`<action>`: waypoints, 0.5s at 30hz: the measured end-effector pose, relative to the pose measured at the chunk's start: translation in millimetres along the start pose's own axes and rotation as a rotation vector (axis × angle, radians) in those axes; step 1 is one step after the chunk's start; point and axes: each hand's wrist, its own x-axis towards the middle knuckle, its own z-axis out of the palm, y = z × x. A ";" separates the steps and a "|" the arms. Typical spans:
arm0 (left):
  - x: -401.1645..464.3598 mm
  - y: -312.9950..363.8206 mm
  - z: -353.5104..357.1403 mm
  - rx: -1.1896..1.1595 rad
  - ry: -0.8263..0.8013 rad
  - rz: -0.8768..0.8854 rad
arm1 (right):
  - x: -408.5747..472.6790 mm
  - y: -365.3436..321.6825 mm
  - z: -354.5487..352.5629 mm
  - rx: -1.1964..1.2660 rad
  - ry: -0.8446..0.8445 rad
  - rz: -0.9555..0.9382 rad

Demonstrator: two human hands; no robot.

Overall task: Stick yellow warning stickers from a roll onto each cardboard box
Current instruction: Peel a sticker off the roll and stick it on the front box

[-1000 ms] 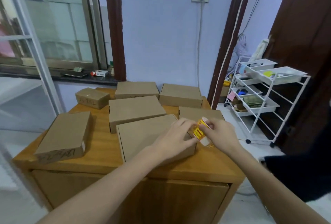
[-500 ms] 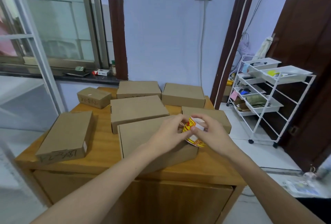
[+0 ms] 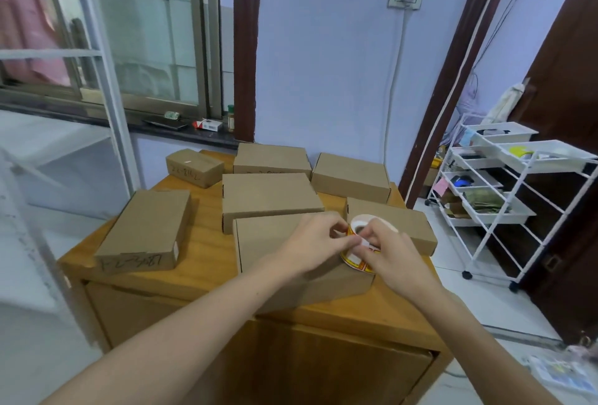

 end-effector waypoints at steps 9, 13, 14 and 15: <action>0.3 2.6 -0.2 0.097 -0.019 0.070 | -2.3 -5.4 -1.7 -0.060 0.038 0.002; -4.0 5.2 0.1 0.067 -0.017 0.066 | -4.6 -8.9 -1.8 -0.061 0.048 0.001; -4.5 6.4 0.0 0.063 -0.016 0.059 | -5.3 -9.8 -1.7 -0.061 0.053 0.002; -4.6 7.6 0.1 0.059 -0.010 0.056 | -5.9 -10.2 -1.6 -0.063 0.057 0.005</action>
